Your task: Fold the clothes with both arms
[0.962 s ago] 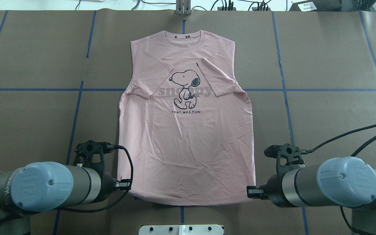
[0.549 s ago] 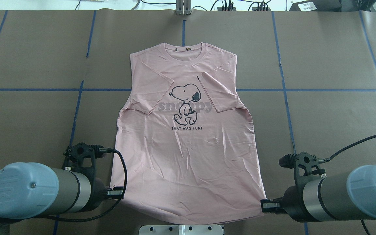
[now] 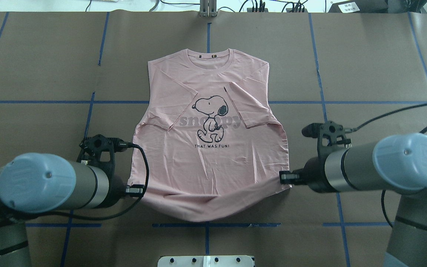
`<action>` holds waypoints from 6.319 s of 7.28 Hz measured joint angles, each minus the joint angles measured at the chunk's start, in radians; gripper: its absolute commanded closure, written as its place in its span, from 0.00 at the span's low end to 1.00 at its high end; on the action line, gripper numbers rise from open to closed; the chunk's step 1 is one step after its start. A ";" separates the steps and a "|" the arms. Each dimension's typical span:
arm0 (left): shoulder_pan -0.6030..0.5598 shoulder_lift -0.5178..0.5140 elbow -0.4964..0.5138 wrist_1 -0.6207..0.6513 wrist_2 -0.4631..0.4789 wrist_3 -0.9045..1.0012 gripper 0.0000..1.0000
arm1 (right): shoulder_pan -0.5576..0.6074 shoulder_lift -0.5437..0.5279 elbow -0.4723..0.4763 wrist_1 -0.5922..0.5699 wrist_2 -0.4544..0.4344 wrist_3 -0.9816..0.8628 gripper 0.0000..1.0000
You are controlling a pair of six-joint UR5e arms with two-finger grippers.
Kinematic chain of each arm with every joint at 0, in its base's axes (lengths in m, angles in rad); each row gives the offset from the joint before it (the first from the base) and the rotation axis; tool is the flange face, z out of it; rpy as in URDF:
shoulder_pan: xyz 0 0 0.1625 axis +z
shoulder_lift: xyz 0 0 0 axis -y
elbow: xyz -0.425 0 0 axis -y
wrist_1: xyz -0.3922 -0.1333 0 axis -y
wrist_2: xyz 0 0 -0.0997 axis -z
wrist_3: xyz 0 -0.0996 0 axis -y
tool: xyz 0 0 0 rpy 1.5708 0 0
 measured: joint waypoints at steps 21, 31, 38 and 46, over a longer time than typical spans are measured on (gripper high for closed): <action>-0.411 -0.372 0.906 -0.482 -0.023 0.122 0.00 | 0.448 0.675 -1.107 0.237 0.119 -0.153 0.00; -0.442 -0.373 0.816 -0.487 -0.116 0.057 0.00 | 0.222 0.277 -0.527 0.053 0.141 0.109 0.00; -0.439 -0.355 0.802 -0.491 -0.116 0.038 0.00 | 0.169 0.278 -0.576 0.027 0.065 0.059 0.81; -0.439 -0.311 0.722 -0.487 -0.115 0.052 0.00 | 0.152 0.226 -0.483 -0.031 0.087 0.005 1.00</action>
